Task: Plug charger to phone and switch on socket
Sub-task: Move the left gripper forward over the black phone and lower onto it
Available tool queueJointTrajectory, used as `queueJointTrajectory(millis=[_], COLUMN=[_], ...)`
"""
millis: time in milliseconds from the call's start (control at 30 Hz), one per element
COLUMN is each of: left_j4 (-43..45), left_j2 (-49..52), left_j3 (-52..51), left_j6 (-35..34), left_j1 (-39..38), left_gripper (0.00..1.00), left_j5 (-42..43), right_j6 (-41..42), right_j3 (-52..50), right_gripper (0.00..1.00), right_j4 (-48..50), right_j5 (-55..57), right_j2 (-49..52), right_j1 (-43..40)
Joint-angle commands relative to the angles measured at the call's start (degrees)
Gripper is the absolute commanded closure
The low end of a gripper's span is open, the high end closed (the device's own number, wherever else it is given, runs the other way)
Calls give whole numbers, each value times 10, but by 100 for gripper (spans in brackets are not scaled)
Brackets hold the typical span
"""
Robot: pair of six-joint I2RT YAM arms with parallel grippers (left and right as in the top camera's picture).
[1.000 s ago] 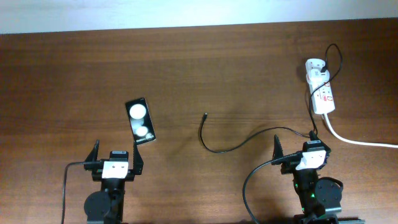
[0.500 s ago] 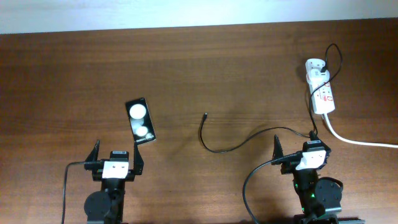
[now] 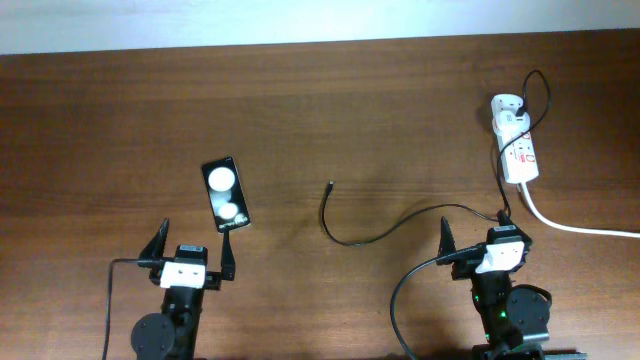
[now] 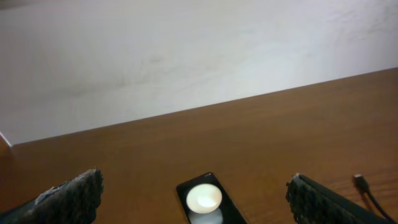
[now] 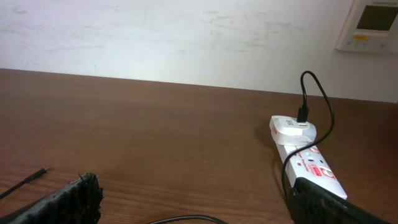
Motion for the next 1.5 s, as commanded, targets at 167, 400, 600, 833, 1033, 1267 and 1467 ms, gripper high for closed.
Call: queueJointTrajectory(millis=[167, 400, 600, 833, 1033, 1267, 1467], left_j4=[-81, -132, -181, -276, -382, -521, -668], left_j2=[65, 175, 287, 453, 601, 766, 884], left_j3=[140, 254, 357, 507, 649, 808, 954], left_j6=[-9, -9, -9, -9, -9, -9, -7], left_j1=[3, 3, 3, 3, 3, 3, 3], left_gripper=[1, 1, 1, 1, 1, 1, 1], left_j5=[48, 77, 110, 122, 129, 137, 165], right_j6=[2, 2, 2, 2, 2, 2, 2], right_j3=[-5, -5, -5, -5, -5, -5, -5], right_gripper=[1, 1, 1, 1, 1, 1, 1], right_j4=[-1, -1, -1, -1, -1, -1, -1], right_j5=[-3, -3, -3, -3, -3, -3, -3], right_j2=[-4, -4, -4, -4, -4, -4, -4], right_j1=[4, 4, 4, 4, 4, 4, 4])
